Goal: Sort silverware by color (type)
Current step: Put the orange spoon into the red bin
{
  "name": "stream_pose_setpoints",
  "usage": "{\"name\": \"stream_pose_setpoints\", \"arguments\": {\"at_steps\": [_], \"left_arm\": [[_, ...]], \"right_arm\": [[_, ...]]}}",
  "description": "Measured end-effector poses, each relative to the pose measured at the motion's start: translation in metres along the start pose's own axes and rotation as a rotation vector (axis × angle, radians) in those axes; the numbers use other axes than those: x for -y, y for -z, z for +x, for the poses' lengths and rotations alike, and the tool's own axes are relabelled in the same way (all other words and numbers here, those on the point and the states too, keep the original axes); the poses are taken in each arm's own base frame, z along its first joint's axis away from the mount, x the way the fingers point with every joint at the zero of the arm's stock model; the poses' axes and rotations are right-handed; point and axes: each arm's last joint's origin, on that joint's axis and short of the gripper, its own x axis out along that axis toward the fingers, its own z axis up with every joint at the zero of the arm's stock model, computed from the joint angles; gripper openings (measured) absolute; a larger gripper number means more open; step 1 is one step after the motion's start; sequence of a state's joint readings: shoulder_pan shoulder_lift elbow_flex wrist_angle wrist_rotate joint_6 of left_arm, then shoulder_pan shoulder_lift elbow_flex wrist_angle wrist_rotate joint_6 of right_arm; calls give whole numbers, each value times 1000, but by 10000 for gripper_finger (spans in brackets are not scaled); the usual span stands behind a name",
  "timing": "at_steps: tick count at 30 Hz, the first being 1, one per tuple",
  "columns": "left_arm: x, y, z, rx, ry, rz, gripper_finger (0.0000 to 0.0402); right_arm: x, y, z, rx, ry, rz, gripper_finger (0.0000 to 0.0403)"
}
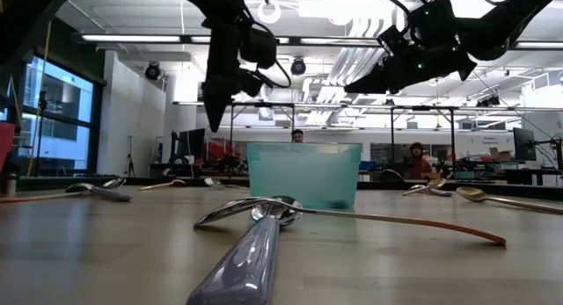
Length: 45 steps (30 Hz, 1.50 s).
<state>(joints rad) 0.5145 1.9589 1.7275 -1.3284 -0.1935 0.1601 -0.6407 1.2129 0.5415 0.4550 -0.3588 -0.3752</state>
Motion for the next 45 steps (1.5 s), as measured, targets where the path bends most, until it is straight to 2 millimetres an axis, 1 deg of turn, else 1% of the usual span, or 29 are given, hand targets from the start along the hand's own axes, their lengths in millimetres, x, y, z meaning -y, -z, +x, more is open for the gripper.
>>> {"name": "stream_pose_setpoints", "arguments": {"at_steps": [2,5,9,12,16,19,24,30,36,40,42,45], "left_arm": [[-1,-4,6,15,52,14,1],[-7,-10,17,31,98,54,0],[-13,-16,34,17,114,125,7],[-13,-23,50,3,139,177,26],[-8,-34,75,-3,168,270,60],[-7,-42,89,15,165,291,87],[-15,-46,95,59,144,309,118],[-20,-48,96,92,113,392,124],[-19,-51,107,76,106,468,122],[-18,-52,116,47,102,481,119],[-18,-52,118,38,89,497,110],[-17,-52,118,35,90,526,83]], "right_arm": [[0,0,0,-2,0,1,0],[0,0,0,-2,-1,1,0],[0,0,0,-2,-1,2,0],[0,0,0,-2,-1,2,0],[0,0,0,-2,-1,1,0],[0,0,0,-2,-1,1,0],[0,0,0,-3,-1,2,0],[0,1,0,-7,-3,1,0],[0,1,0,-8,-3,0,0],[0,1,0,-9,-3,0,0],[0,1,0,-9,-3,0,0],[0,1,0,-9,-4,0,0]]}}
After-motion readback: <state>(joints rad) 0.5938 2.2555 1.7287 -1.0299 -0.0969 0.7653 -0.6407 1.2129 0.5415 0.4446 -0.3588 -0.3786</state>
